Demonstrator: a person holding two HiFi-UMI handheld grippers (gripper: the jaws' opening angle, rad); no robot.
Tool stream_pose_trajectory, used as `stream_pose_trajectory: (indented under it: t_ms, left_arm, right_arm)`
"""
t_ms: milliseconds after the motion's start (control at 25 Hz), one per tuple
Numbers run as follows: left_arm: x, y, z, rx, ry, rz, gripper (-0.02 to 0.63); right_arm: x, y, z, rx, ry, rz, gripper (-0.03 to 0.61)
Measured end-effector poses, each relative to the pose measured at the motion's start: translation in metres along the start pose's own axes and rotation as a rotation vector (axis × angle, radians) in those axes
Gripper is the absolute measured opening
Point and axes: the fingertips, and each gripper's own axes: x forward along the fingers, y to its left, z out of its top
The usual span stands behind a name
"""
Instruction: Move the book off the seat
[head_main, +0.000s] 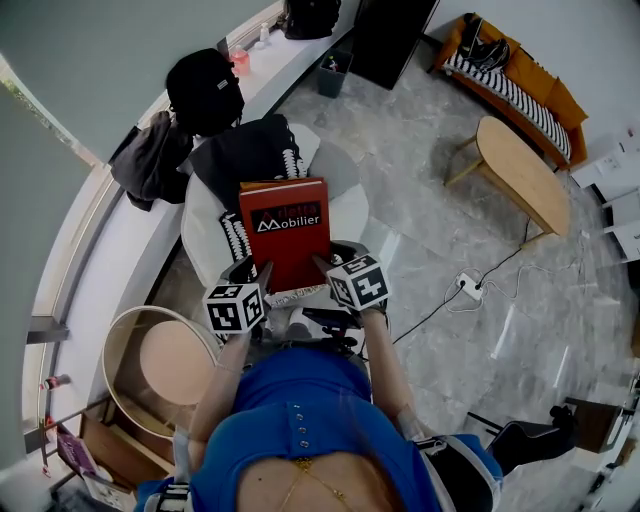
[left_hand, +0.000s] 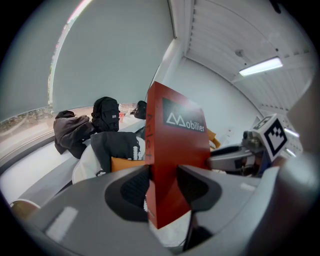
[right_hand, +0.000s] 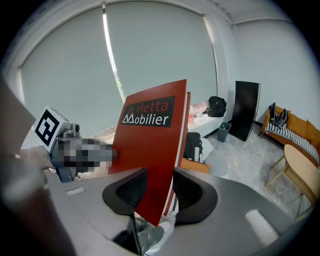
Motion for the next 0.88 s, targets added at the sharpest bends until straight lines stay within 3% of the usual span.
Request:
stream_pose_trajectory:
  t_ms: [880]
  left_arm:
    - [0.01,-0.005,-0.015,-0.063,-0.01,0.054,0.17]
  right_arm:
    - [0.008,-0.012,-0.009,-0.048,0.025,0.054,0.16]
